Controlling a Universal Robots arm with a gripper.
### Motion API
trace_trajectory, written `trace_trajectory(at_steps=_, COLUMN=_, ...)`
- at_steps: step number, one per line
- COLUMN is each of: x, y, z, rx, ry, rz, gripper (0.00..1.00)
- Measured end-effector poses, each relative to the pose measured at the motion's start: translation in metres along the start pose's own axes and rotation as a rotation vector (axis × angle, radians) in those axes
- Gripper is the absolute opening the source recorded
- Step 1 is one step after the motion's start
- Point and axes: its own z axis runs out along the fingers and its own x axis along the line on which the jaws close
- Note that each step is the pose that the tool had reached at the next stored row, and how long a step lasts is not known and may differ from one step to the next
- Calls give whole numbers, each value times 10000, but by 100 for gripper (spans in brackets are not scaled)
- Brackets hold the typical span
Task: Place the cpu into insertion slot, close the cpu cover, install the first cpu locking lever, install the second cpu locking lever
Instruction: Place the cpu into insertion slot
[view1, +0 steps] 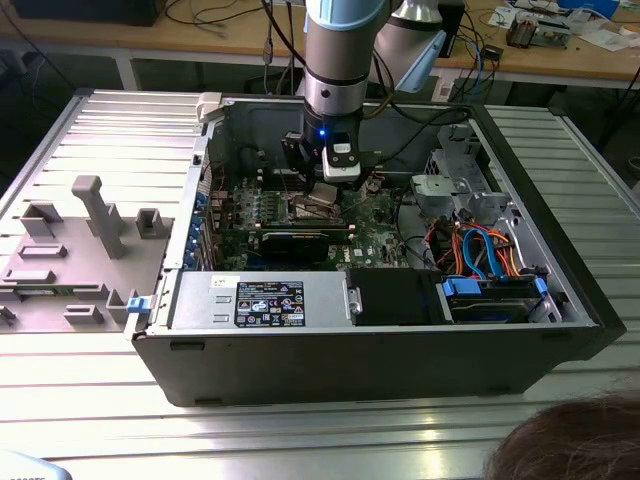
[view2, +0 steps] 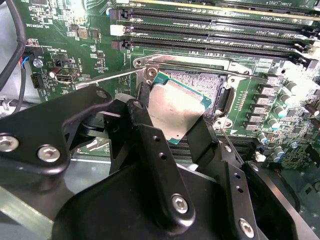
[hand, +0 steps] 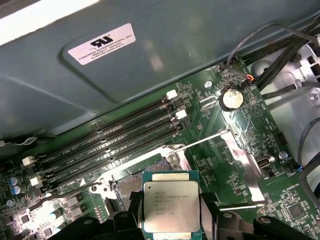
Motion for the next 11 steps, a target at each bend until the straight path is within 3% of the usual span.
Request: trace_trajectory(at_steps=11, x=0, y=0, z=0, rx=-6, ry=-27, rz=325, gripper=55)
